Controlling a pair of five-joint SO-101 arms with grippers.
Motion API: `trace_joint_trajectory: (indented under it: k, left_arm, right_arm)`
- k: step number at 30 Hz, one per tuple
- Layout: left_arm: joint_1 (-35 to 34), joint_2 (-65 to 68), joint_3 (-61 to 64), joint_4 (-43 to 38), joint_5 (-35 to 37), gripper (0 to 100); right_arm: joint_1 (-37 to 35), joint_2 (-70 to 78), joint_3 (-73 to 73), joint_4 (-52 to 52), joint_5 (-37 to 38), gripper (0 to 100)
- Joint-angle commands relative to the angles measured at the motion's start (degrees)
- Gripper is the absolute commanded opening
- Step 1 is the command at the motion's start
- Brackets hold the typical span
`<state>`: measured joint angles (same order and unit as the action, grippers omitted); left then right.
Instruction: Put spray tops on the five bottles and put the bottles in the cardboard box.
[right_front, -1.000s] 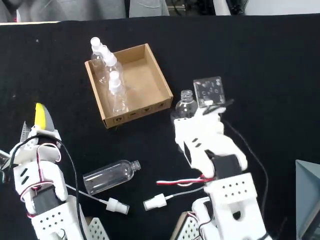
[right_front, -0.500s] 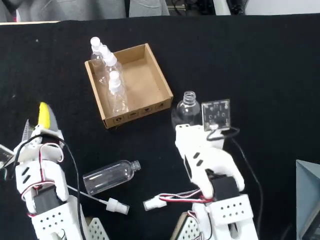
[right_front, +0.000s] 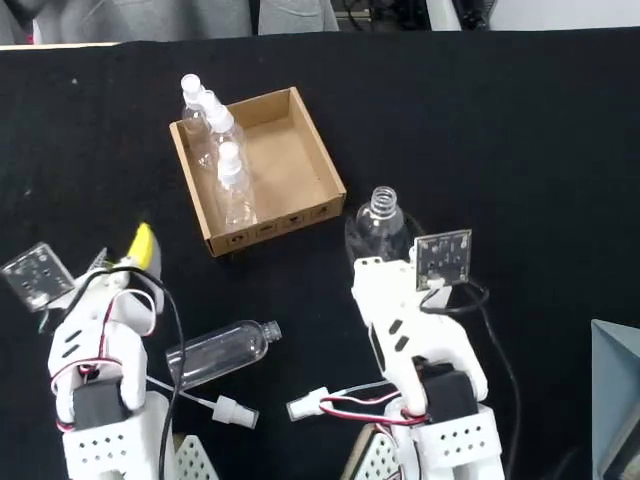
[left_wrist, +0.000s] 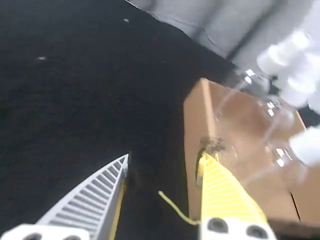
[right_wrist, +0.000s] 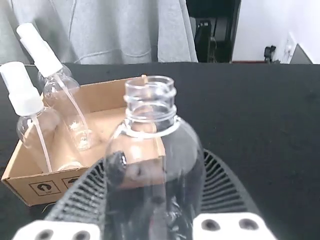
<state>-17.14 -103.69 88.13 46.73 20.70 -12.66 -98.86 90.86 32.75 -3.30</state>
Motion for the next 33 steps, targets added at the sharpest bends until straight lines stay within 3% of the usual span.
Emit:
trace_joint_trajectory:
  k: [1,13,33]
  left_arm:
    - [5.05,-0.88,-6.46,4.31,-4.22,21]
    - [17.80,-0.88,-15.34,17.49,-19.87,21]
    - [27.74,-0.62,-16.75,30.24,-44.04,21]
  right_arm:
    - [1.49,-3.47,0.48,-1.85,0.00,10.0]
    - [3.52,-6.55,2.15,-1.93,0.00,10.0]
    - [6.33,-6.64,5.23,-7.03,-0.09,10.0]
